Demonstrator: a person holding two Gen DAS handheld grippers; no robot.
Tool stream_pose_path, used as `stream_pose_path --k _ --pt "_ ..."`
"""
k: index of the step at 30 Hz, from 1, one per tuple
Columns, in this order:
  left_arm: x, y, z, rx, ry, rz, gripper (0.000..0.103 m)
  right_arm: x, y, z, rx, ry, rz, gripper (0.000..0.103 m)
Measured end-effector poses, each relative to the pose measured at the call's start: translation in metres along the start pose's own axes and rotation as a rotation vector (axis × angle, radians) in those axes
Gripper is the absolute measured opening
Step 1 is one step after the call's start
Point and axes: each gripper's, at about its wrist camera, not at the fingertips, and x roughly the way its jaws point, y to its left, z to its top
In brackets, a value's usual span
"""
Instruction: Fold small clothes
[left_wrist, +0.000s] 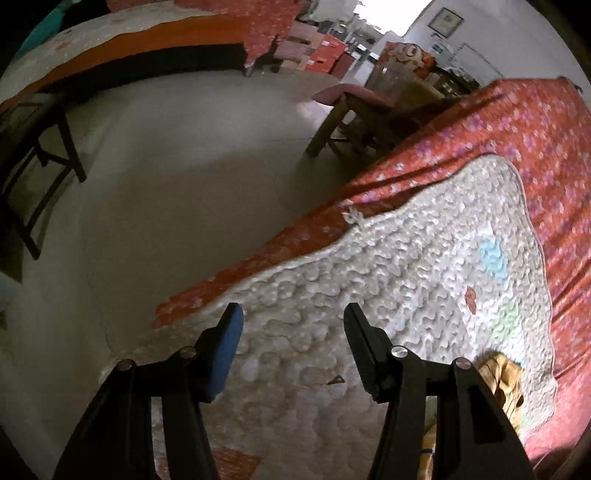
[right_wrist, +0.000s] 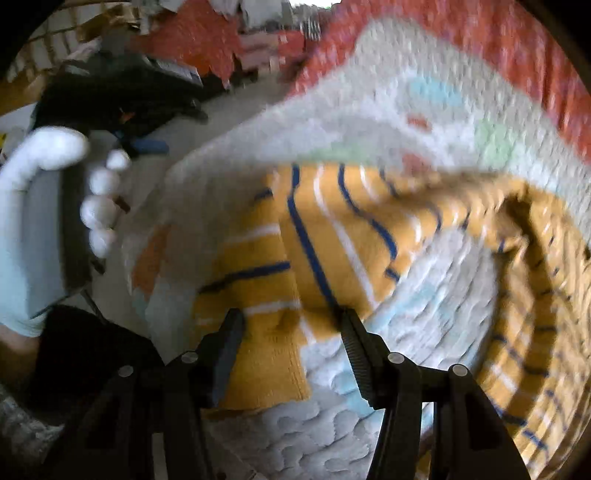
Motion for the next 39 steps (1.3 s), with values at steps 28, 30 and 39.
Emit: stream_pose_path --k 28,30,39 --pt "0.051 -0.202 -0.158 0.444 0.458 -0.498 0.072 -0.097 -0.305 -0.059 0.631 -0.161 -0.239 0.072" --pt "0.05 -0.219 -0.162 0.495 0.426 -0.484 0.075 -0.086 -0.308 -0.062 0.643 -0.141 -0.228 0.072" --pt "0.023 -0.228 -0.162 0.528 0.423 -0.454 0.014 -0.119 -0.285 -0.035 0.525 -0.245 -0.135 0.01"
